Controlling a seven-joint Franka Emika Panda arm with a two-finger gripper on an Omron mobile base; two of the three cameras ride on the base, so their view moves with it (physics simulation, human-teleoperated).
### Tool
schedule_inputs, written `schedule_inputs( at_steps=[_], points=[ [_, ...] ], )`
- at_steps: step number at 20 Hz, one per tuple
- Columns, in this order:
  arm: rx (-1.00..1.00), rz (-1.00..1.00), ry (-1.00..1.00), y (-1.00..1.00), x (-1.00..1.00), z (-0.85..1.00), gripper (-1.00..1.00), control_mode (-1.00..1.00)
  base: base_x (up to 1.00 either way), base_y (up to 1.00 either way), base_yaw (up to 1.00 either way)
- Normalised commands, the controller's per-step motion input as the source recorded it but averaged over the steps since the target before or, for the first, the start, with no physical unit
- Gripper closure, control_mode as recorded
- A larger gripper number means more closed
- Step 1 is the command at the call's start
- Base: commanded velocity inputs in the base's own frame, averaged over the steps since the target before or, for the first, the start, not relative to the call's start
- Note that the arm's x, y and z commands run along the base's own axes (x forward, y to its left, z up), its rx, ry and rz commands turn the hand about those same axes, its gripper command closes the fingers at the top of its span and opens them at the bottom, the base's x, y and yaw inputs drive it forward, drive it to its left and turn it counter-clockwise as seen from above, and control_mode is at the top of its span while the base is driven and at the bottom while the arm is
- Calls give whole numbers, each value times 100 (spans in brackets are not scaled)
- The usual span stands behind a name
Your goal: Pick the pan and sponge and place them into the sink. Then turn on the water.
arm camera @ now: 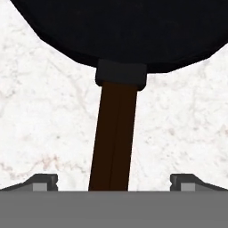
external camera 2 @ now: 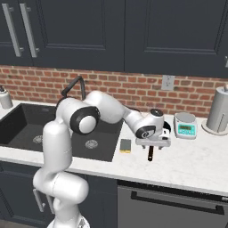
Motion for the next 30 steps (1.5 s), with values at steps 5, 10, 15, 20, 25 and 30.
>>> schedule_inputs(
  at_steps=[5, 10, 15, 20, 25, 30],
  points=[
    [0, 0, 3, 0, 1, -41, -100, -100, 0, 0, 0],
    [-4, 0, 6, 0, 0, -48, 100, -100, 0, 0, 0],
    [-8, 0, 12, 0, 0, -55, 100, -100, 0, 0, 0],
    [-3, 0, 23, 0, 0, -54, 100, -100, 0, 0, 0],
    [0, 0, 22, 0, -5, -45, 100, -100, 0, 0, 0],
    [4, 0, 6, 0, -28, -10, 100, -100, 0, 0, 0]
  ],
)
